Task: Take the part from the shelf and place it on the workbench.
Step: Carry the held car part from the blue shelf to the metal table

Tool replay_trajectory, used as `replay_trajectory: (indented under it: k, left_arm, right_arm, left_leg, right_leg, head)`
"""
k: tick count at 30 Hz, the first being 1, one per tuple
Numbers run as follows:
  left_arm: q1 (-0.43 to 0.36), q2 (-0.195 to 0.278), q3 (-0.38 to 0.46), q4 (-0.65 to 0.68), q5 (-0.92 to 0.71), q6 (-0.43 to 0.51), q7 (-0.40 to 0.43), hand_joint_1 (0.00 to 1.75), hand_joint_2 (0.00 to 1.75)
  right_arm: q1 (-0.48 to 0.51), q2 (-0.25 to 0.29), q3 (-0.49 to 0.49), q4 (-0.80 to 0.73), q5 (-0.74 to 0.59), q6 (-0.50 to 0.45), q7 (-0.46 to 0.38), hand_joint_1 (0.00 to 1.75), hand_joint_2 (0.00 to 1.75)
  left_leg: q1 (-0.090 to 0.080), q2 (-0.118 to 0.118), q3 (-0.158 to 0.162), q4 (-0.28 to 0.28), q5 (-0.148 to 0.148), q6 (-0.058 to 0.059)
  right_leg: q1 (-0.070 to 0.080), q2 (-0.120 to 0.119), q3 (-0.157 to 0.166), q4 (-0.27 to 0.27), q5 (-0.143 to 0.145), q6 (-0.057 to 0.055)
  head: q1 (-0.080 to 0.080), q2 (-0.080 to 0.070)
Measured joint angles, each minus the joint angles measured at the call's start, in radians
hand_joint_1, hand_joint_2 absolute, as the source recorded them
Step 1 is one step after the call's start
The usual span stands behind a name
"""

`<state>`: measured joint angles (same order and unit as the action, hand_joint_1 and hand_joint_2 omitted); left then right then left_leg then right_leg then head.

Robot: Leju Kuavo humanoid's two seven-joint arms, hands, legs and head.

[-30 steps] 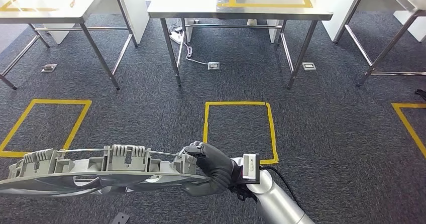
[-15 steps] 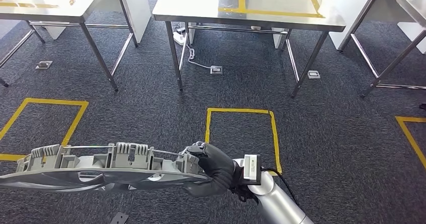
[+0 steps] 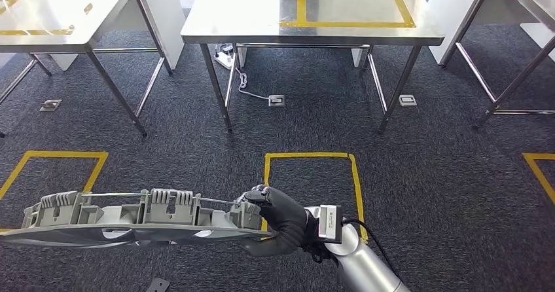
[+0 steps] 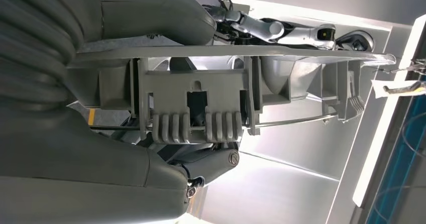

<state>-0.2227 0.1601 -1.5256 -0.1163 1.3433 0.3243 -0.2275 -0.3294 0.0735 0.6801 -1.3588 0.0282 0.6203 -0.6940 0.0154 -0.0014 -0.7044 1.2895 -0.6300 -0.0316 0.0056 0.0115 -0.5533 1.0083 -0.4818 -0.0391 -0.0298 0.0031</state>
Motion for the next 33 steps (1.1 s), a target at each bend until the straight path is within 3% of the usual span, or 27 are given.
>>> replay_trajectory:
  k: [1, 4, 5, 6, 8, 10, 11, 13, 14, 15, 16, 18, 20, 23, 25, 28, 30, 31, 33]
  left_arm:
    - [0.001, 0.0, 0.0, 0.0, 0.001, 0.0, 0.0, 0.0, 1.75]
    - [0.005, 0.001, 0.0, 0.0, 0.006, 0.0, -0.002, 0.0, 1.75]
    - [0.006, 0.001, 0.0, 0.0, 0.008, 0.0, -0.002, 0.0, 1.75]
    - [0.007, 0.001, 0.0, 0.0, 0.009, 0.0, -0.003, 0.0, 1.75]
    - [0.007, -0.001, 0.0, 0.0, 0.01, 0.0, -0.005, 0.0, 1.75]
    - [0.006, -0.002, 0.0, 0.0, 0.011, 0.0, -0.007, 0.0, 1.75]
    - [0.006, -0.002, 0.0, 0.0, 0.012, 0.0, -0.008, 0.0, 1.75]
    - [0.007, -0.002, 0.0, 0.0, 0.014, 0.0, -0.009, 0.0, 1.75]
    - [0.007, -0.002, 0.0, 0.0, 0.014, 0.0, -0.009, 0.0, 1.75]
    - [0.007, -0.002, 0.0, 0.0, 0.015, 0.0, -0.009, 0.0, 1.75]
    - [0.008, -0.003, 0.0, 0.0, 0.016, 0.0, -0.009, 0.0, 1.75]
    - [0.007, -0.004, 0.0, 0.0, 0.017, 0.0, -0.011, 0.0, 1.75]
    - [0.006, -0.006, 0.0, 0.0, 0.019, 0.0, -0.012, 0.0, 1.75]
    - [0.005, -0.006, 0.0, 0.0, 0.019, 0.0, -0.014, 0.0, 1.75]
    - [0.004, -0.005, 0.0, 0.0, 0.019, 0.0, -0.015, 0.0, 1.75]
    - [0.005, -0.005, 0.001, 0.0, 0.021, 0.0, -0.015, 0.0, 1.75]
    - [0.008, -0.005, 0.0, 0.0, 0.023, 0.0, -0.016, 0.0, 1.75]
    - [0.009, -0.005, 0.0, 0.0, 0.024, 0.0, -0.016, 0.0, 1.75]
    - [0.009, -0.004, 0.0, 0.0, 0.027, 0.0, -0.018, 0.0, 1.75]
  right_arm:
    - [0.002, -0.001, 0.0, -0.002, 0.0, 0.001, 0.0, 1.75, 1.75]
    - [0.003, -0.002, -0.001, -0.008, 0.001, 0.002, -0.001, 1.75, 1.75]
    - [0.002, -0.003, -0.002, -0.011, 0.002, 0.003, 0.0, 1.75, 1.75]
    - [0.002, -0.003, -0.003, -0.014, 0.003, 0.003, 0.0, 1.75, 1.75]
    - [0.001, -0.004, -0.006, -0.019, 0.005, 0.004, 0.001, 1.75, 1.75]
    - [-0.002, -0.005, -0.008, -0.022, 0.004, 0.006, 0.0, 1.75, 1.75]
    - [-0.003, -0.006, -0.008, -0.023, 0.004, 0.006, 0.0, 1.75, 1.75]
    - [-0.003, -0.008, -0.009, -0.024, 0.003, 0.007, 0.0, 1.75, 1.75]
    - [-0.002, -0.009, -0.009, -0.023, 0.003, 0.007, 0.0, 1.75, 1.75]
    - [-0.002, -0.01, -0.009, -0.023, 0.003, 0.008, 0.001, 1.75, 1.75]
    - [-0.002, -0.011, -0.009, -0.023, 0.003, 0.008, 0.001, 1.75, 1.75]
    - [-0.003, -0.012, -0.01, -0.023, 0.003, 0.009, 0.001, 1.75, 1.75]
    - [-0.005, -0.013, -0.01, -0.023, 0.002, 0.009, 0.001, 1.75, 1.75]
    - [-0.01, -0.014, -0.01, -0.023, 0.001, 0.01, 0.001, 1.75, 1.75]
    - [-0.014, -0.014, -0.01, -0.023, 0.001, 0.01, 0.001, 1.75, 1.75]
    - [-0.018, -0.014, -0.01, -0.023, 0.0, 0.01, 0.0, 1.75, 1.75]
    - [-0.018, -0.014, -0.009, -0.022, 0.0, 0.009, 0.001, 1.75, 1.75]
    - [-0.018, -0.014, -0.009, -0.022, -0.001, 0.009, 0.001, 1.75, 1.75]
    - [-0.019, -0.014, -0.008, -0.022, -0.003, 0.008, 0.001, 1.75, 1.75]
  left_leg:
    - [-0.001, 0.0, 0.003, -0.047, 0.029, 0.003]
    - [-0.005, 0.001, 0.032, -0.225, 0.192, 0.013]
    - [-0.006, 0.0, 0.037, -0.253, 0.223, 0.017]
    - [-0.007, 0.0, 0.04, -0.263, 0.229, 0.022]
    - [-0.004, -0.002, 0.052, -0.262, 0.228, 0.035]
    - [-0.002, -0.003, 0.066, -0.263, 0.217, 0.046]
    - [-0.002, -0.003, 0.073, -0.263, 0.21, 0.049]
    - [-0.002, -0.003, 0.086, -0.263, 0.193, 0.052]
    - [-0.002, -0.004, 0.096, -0.263, 0.184, 0.051]
    - [-0.002, -0.005, 0.107, -0.263, 0.175, 0.051]
    - [-0.002, -0.006, 0.12, -0.263, 0.165, 0.049]
    - [-0.003, -0.006, 0.147, -0.263, 0.146, 0.043]
    - [-0.005, -0.008, 0.165, -0.268, 0.128, 0.032]
    - [-0.007, -0.007, 0.184, -0.258, 0.127, 0.011]
    - [-0.006, -0.006, 0.167, -0.202, 0.116, 0.001]
    - [-0.004, -0.005, 0.058, -0.036, 0.052, -0.007]
    - [-0.004, -0.005, 0.011, -0.007, 0.027, -0.005]
    - [-0.004, -0.005, 0.011, -0.04, 0.047, -0.003]
    - [-0.004, -0.004, 0.042, -0.166, 0.143, 0.002]
  right_leg:
    - [0.001, 0.001, 0.017, 0.0, -0.013, 0.001]
    - [0.005, 0.004, 0.052, 0.004, -0.052, 0.011]
    - [0.007, 0.005, 0.058, 0.007, -0.061, 0.017]
    - [0.009, 0.007, 0.063, 0.013, -0.066, 0.023]
    - [0.009, 0.005, 0.056, 0.043, -0.06, 0.034]
    - [0.006, 0.001, 0.003, 0.131, -0.058, 0.047]
    - [0.004, -0.001, -0.038, 0.191, -0.074, 0.052]
    - [-0.001, -0.004, -0.12, 0.286, -0.134, 0.058]
    - [-0.002, -0.005, -0.146, 0.301, -0.155, 0.059]
    - [-0.003, -0.005, -0.156, 0.287, -0.153, 0.058]
    - [-0.002, -0.005, -0.15, 0.241, -0.124, 0.055]
    - [0.003, -0.006, -0.112, 0.106, -0.021, 0.044]
    - [0.009, -0.007, -0.084, 0.025, 0.029, 0.032]
    - [0.007, -0.005, -0.057, 0.004, 0.031, 0.014]
    - [0.003, -0.006, -0.034, -0.001, 0.036, 0.002]
    - [0.004, -0.006, -0.017, -0.001, 0.021, -0.006]
    - [0.004, -0.004, -0.003, -0.001, 0.006, -0.006]
    - [0.005, -0.003, 0.007, -0.001, -0.002, -0.004]
    - [0.005, -0.003, 0.029, -0.001, -0.02, 0.0]
  head:
    - [-0.002, 0.0]
    - [-0.006, 0.0]
    - [-0.006, 0.0]
    - [-0.006, 0.0]
    - [-0.003, 0.0]
    - [0.001, 0.0]
    - [0.003, 0.0]
    - [0.006, 0.0]
    - [0.007, 0.0]
    - [0.008, 0.0]
    - [0.01, 0.0]
    - [0.012, 0.0]
    - [0.014, 0.0]
    - [0.015, 0.0]
    - [0.01, 0.0]
    - [0.0, 0.0]
    - [-0.003, 0.0]
    - [-0.004, 0.0]
    - [-0.006, 0.0]
